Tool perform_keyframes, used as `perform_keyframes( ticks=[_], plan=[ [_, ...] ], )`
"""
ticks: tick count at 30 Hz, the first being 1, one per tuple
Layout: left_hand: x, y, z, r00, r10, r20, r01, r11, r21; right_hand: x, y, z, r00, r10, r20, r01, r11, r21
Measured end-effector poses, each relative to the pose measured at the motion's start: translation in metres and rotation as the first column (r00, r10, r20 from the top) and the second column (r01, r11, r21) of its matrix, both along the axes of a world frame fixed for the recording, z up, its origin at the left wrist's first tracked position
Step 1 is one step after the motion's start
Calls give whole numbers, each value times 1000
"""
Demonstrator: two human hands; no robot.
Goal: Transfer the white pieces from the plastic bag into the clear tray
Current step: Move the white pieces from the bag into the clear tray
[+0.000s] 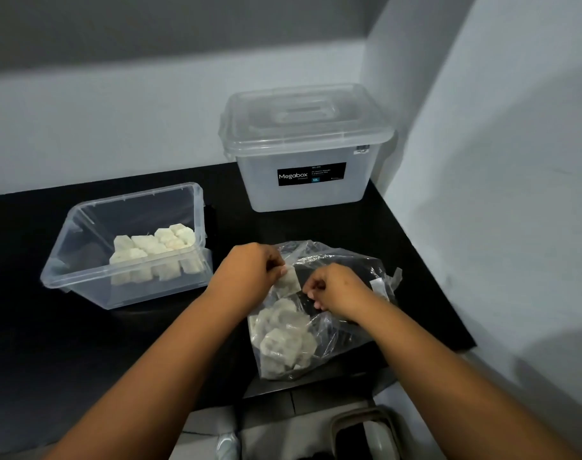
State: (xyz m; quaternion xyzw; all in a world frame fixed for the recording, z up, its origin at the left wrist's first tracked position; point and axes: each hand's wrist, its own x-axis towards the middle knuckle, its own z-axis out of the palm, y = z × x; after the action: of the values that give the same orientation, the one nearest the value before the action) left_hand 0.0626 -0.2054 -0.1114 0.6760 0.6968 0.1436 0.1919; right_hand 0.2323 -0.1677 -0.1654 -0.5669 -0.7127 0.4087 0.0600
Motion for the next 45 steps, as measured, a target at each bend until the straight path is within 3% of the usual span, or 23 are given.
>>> perform_keyframes(
  ticks=[6, 12, 21, 31, 39, 45],
  plan=[
    [-24, -12, -11, 999, 1, -47, -10, 982, -186, -13, 6, -9, 994, 104, 26, -104, 994, 19],
    [-31, -20, -32, 995, 71, 67, -52, 967, -249, -15, 5, -12, 995, 99, -24, -101, 993, -62],
    [-28, -16, -30, 994, 73, 86, -50, 969, -241, -19, 2, -10, 996, 89, 29, -88, 996, -18],
    [-20, -7, -3, 995, 14, 99, 3, 986, -169, 2, -1, 41, 969, 169, 178, -215, 937, 277],
    [-25, -2, 30, 993, -24, 119, 35, 995, -91, 5, 7, 90, 972, 203, 118, -232, 906, 354],
    [-57, 1, 71, 999, 1, 54, -1, 1000, 1, -28, 15, 126, 970, 240, -44, -212, 918, 335]
  ],
)
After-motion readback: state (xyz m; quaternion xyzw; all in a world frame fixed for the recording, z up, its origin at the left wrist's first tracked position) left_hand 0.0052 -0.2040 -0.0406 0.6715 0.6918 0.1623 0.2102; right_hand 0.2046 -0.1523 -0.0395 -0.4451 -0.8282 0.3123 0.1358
